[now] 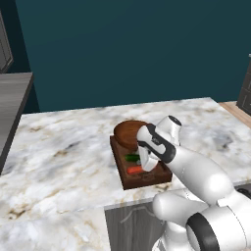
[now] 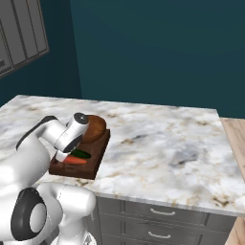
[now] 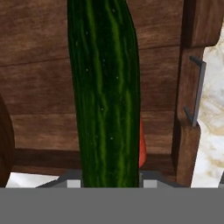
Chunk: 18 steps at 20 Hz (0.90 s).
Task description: Place the two vegetables and bowl onto the tray for setting up a vegetable dip station.
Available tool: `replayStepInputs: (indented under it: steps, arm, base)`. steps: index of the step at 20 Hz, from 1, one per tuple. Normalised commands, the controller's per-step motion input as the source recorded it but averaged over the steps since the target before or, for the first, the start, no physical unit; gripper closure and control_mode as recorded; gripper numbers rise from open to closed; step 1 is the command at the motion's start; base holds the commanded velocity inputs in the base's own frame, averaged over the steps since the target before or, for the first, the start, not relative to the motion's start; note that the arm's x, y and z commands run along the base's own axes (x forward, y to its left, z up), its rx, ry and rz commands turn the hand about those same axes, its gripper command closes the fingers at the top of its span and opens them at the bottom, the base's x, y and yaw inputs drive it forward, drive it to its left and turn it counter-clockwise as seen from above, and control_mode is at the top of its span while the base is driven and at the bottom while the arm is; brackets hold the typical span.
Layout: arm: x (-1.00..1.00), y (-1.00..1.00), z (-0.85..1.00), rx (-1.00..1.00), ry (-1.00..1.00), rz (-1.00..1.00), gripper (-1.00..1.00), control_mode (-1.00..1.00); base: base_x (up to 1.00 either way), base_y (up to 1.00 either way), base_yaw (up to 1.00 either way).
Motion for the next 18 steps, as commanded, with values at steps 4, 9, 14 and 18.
replayStepInputs:
  steps: [4,9,14,18]
  arm:
    - [0.03,-0.04,-0.10,0.00,0.00,0.02,1.00,-1.00]
    - [0.00,-0.04,-0.09,0.00,0.00,0.02,1.00,-1.00]
    - [0.00,-0.05,-0.07,0.00,0.00,0.02,1.00,-1.00]
    - [0.02,-0.05,-0.02,0.00,0.00,0.01,1.00,-1.00]
  base:
    - [0.00,0.00,0.00]
    - [0.00,0.00,0.00]
    - [0.00,0.00,0.00]
    - [0.00,0.00,0.00]
